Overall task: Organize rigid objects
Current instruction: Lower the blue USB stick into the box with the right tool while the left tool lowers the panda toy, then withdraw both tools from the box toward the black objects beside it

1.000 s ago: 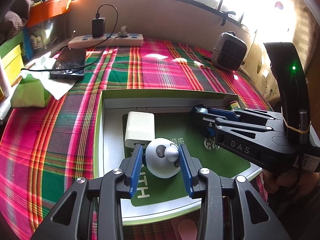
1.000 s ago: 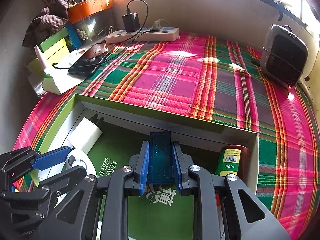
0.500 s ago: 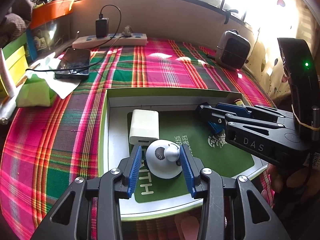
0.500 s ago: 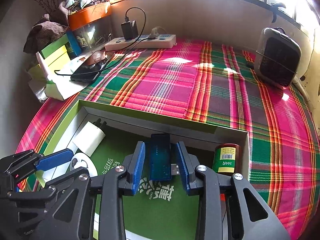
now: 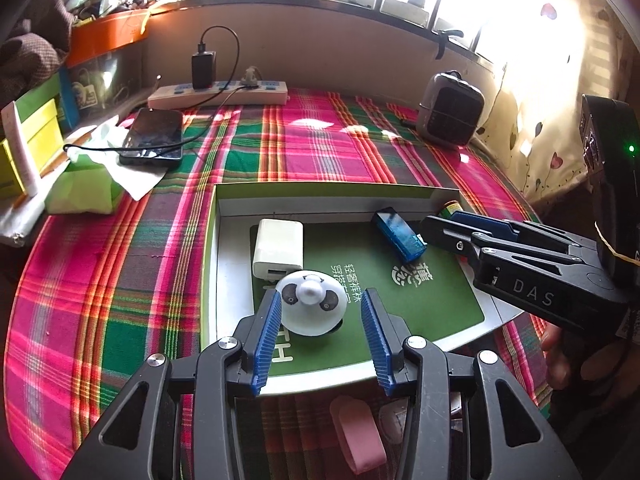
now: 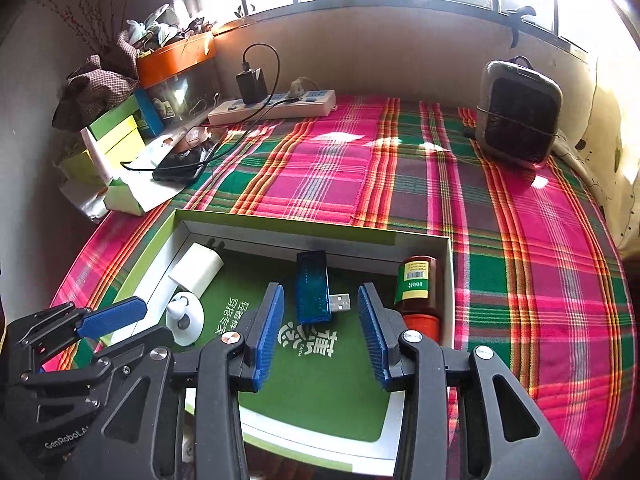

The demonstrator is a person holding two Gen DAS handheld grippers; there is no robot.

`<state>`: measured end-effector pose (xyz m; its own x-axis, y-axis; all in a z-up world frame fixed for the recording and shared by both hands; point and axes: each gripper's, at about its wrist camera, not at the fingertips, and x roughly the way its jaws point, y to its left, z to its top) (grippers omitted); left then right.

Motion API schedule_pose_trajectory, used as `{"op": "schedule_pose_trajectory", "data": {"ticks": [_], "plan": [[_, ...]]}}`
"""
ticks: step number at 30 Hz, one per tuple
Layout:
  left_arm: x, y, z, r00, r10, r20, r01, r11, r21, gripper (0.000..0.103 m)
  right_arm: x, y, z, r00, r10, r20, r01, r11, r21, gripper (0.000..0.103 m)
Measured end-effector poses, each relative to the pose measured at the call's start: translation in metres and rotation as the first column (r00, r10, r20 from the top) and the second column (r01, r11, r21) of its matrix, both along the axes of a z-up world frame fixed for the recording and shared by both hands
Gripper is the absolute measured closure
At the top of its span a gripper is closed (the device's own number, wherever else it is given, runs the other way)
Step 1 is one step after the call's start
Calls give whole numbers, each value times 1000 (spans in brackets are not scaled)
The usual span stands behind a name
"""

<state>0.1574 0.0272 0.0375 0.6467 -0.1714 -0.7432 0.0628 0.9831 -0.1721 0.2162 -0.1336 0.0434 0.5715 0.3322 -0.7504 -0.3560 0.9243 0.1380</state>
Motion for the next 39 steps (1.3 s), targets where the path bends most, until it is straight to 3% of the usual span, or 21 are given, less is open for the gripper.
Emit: {"op": "schedule_pose_trajectory", "data": {"ticks": [12,23,27,34,39], "plan": [[-41,-4,14,998,-31,51,32,999,-16,62,-60,-36,10,997,-66,34,65,998,26,61],[-78,-8,10,996,-72,57,74,996,-41,60,-119,-67,-3,989,-149,23,148,989,13,60],[-87,-8,6,994,-93,52,96,993,-64,59,-135,-66,-10,989,-148,23,148,989,-9,49],[-102,-8,-4,992,-119,35,121,989,-84,59,-146,-54,-32,992,-123,-30,121,992,-37,49],[-108,-11,-10,990,-139,17,140,987,-83,58,-150,-46,-38,992,-124,-19,122,990,-74,49]]}}
